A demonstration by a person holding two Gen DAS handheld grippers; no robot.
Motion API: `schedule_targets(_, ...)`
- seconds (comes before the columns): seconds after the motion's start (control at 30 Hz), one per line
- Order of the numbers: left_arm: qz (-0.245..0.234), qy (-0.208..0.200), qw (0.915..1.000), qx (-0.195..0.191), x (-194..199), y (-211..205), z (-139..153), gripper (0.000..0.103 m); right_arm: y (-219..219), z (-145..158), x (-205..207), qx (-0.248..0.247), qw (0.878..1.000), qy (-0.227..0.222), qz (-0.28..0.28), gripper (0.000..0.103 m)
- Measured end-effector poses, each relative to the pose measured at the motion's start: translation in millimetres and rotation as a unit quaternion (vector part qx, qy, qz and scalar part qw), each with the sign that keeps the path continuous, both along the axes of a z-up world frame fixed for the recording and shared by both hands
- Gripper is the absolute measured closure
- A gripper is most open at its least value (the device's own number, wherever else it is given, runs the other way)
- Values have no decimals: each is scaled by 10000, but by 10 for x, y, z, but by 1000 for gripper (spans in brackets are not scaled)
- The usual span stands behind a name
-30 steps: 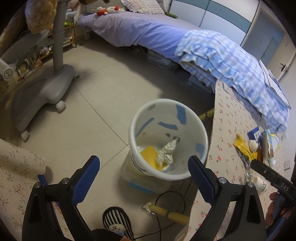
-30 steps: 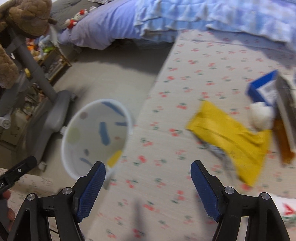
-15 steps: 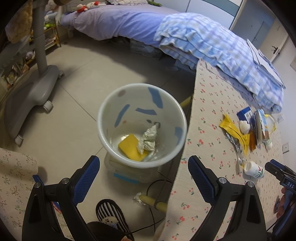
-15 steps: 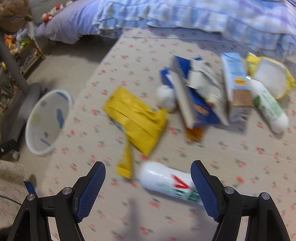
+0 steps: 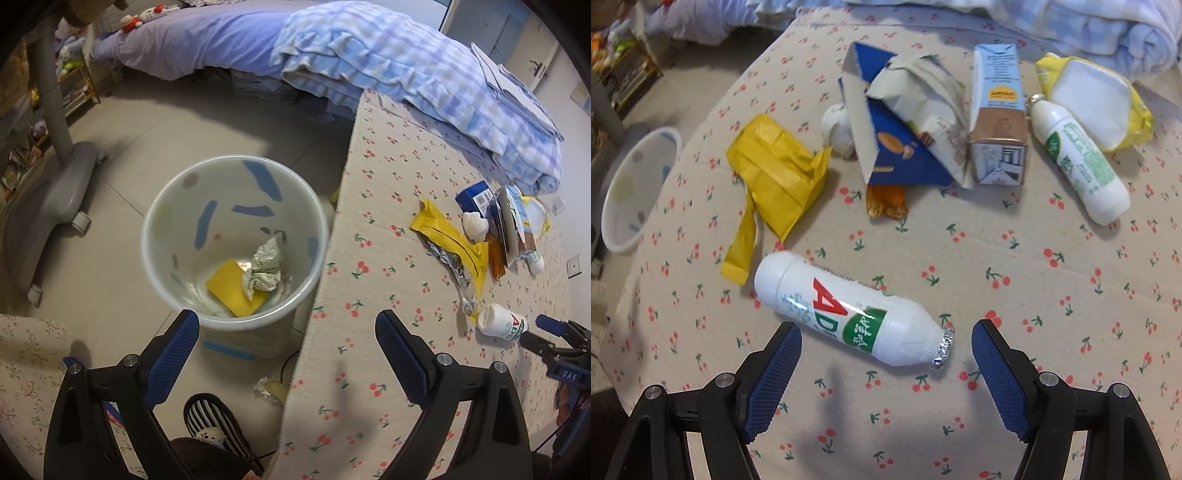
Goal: Collect trash
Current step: 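Grasp the yellow snack wrapper with the left tool while the right tool grasps the white bottle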
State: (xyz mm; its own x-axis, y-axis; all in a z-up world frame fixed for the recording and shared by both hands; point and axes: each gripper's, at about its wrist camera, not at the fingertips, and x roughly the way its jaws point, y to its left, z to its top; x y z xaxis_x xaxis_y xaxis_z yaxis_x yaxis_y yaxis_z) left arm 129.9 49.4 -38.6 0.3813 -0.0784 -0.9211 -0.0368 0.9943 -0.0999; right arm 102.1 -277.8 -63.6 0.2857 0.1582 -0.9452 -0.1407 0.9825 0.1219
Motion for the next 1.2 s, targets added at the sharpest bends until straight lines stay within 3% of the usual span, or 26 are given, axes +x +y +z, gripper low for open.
schedule_targets(0.2, -51, 97, 9999, -43, 74, -209, -30, 5, 156, -162, 58, -292, 9991, 102, 293, 23)
schedule_targets(0.37, -50, 195, 9998, -87, 141, -386, -76, 6, 127, -247, 157, -452, 9987, 38, 217, 24)
schedule_targets(0.5, -68, 269, 9995, -176, 219, -576, -121, 6, -6, -289, 264, -213, 9997, 130, -12, 53)
schedule_targets(0.7, -44, 357, 9986, -385, 378, -895, -183, 6, -299, -263, 317, 243, 9987, 204, -389, 57)
schedule_targets(0.97, 47, 243, 9972, -704, 626, -1351, -237, 6, -593, 1, 73, 466, 9978, -92, -462, 57)
schedule_targets(1.2, 126, 8, 9959, -896, 741, -1616, -360, 22, -736, 174, -199, 572, 9951, -335, -736, 59)
